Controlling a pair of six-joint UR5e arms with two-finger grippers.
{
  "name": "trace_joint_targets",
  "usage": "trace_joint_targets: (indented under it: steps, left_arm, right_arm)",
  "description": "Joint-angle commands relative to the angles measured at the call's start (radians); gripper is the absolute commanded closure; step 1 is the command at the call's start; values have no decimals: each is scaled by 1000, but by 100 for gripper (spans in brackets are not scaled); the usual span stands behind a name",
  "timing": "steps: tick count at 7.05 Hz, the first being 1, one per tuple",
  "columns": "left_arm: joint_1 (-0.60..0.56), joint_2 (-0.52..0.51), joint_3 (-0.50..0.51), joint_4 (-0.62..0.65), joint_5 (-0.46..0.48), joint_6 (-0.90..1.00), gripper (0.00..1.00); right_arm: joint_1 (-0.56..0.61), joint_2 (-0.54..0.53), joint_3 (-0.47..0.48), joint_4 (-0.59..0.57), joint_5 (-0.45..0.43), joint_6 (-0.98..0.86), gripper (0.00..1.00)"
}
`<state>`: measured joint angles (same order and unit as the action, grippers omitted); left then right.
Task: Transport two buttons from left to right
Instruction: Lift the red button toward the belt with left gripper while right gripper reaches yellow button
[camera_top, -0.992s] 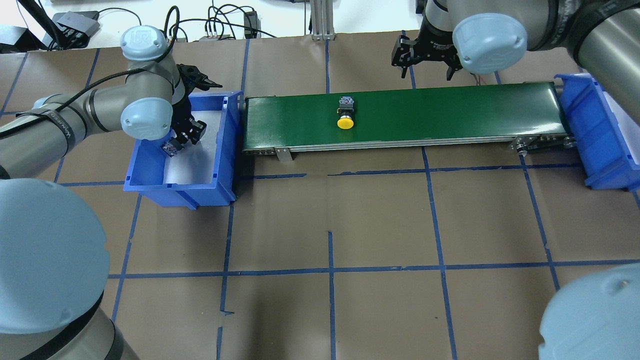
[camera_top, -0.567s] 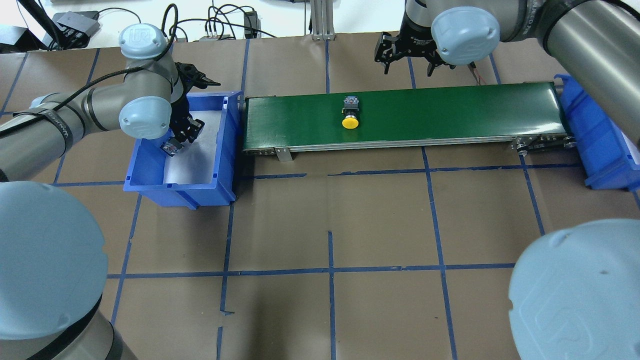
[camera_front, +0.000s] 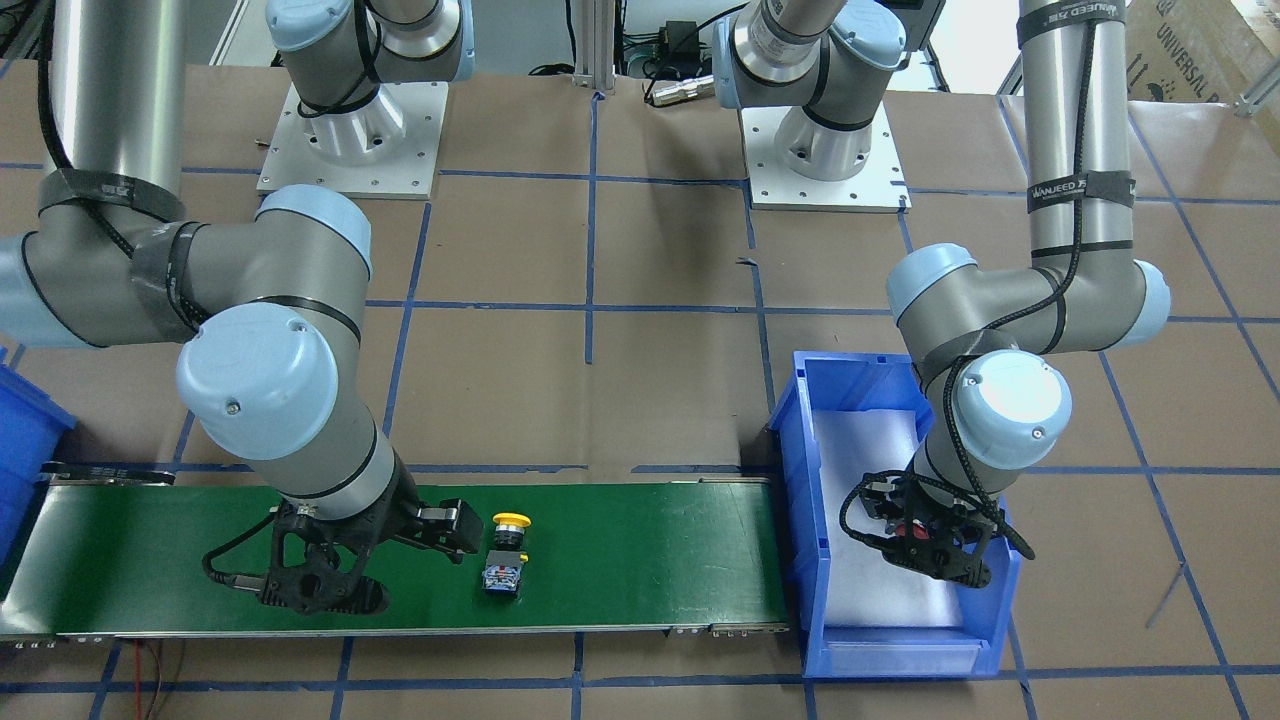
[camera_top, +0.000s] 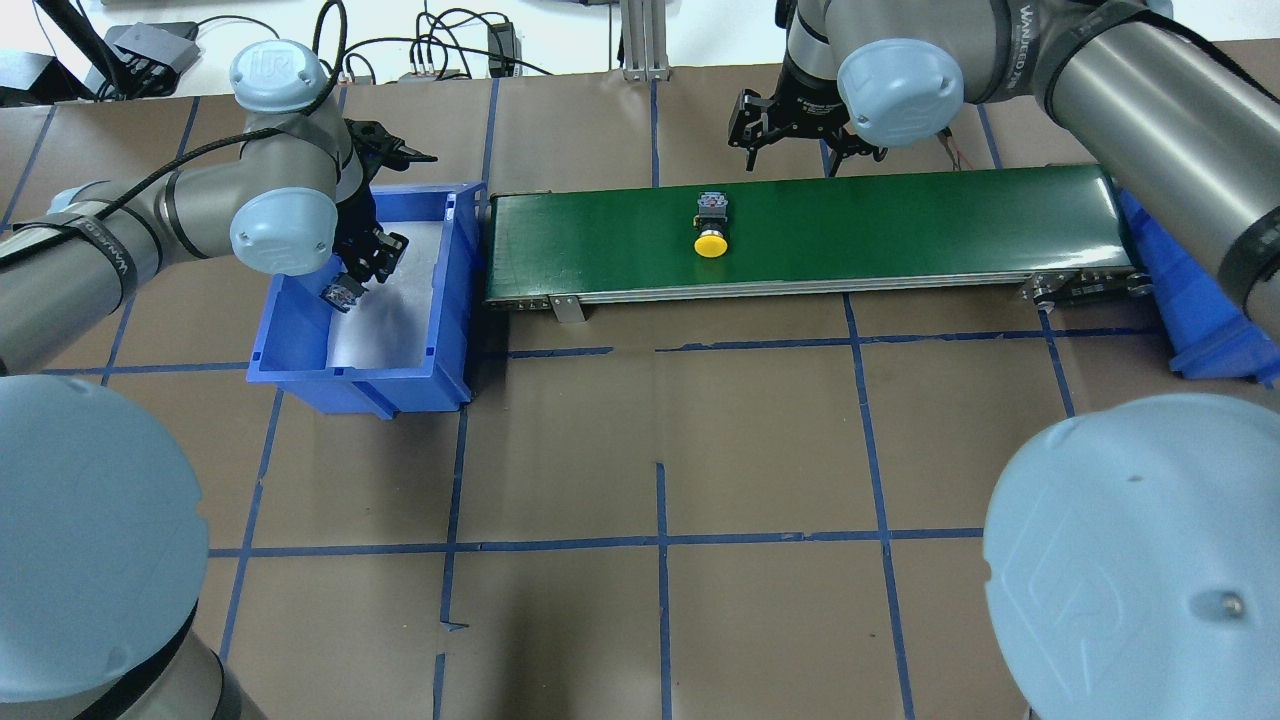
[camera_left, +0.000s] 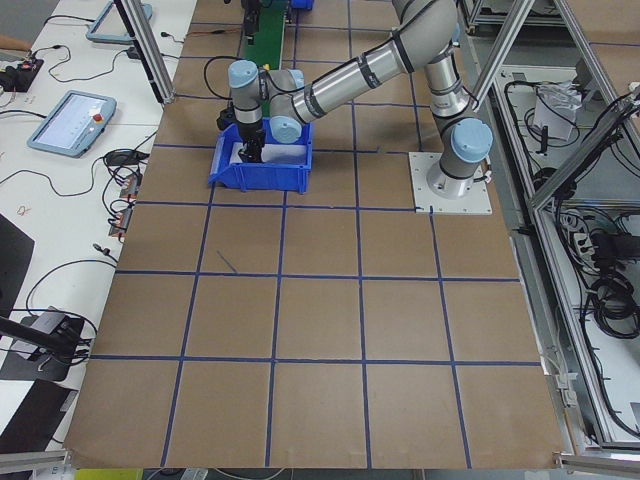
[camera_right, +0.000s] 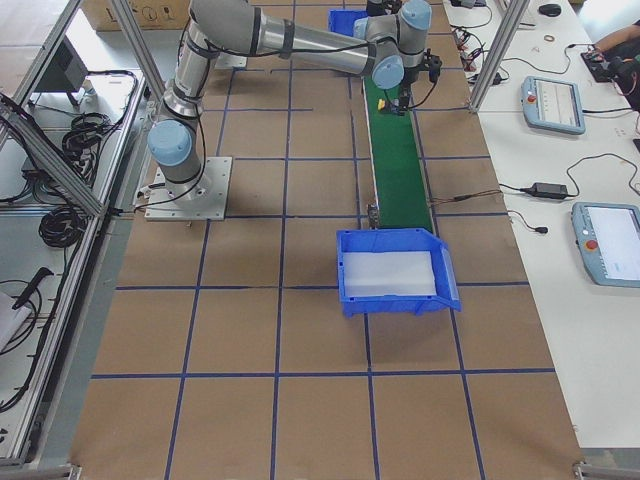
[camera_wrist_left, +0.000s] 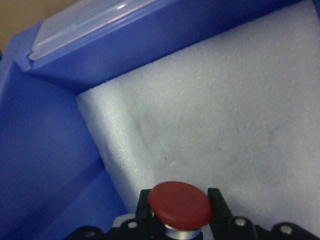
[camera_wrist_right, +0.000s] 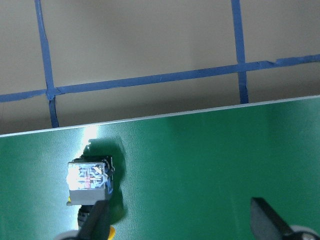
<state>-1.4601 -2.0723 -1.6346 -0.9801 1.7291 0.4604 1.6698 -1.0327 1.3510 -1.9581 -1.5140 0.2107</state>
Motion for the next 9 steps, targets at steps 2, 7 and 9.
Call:
trace_joint_targets:
  steps: [2,7,9]
  left_arm:
    - [-22,81,10,-100,-69,-152,72]
    - [-152,194,36,-221,-65,-388,72]
    - [-170,210,90,-305,-77,-474,72]
  right_arm:
    - [1,5,27,-4,6,3,0]
    - [1,3,33,-4,8,1,0]
    - [1,2,33,-4,8,3,0]
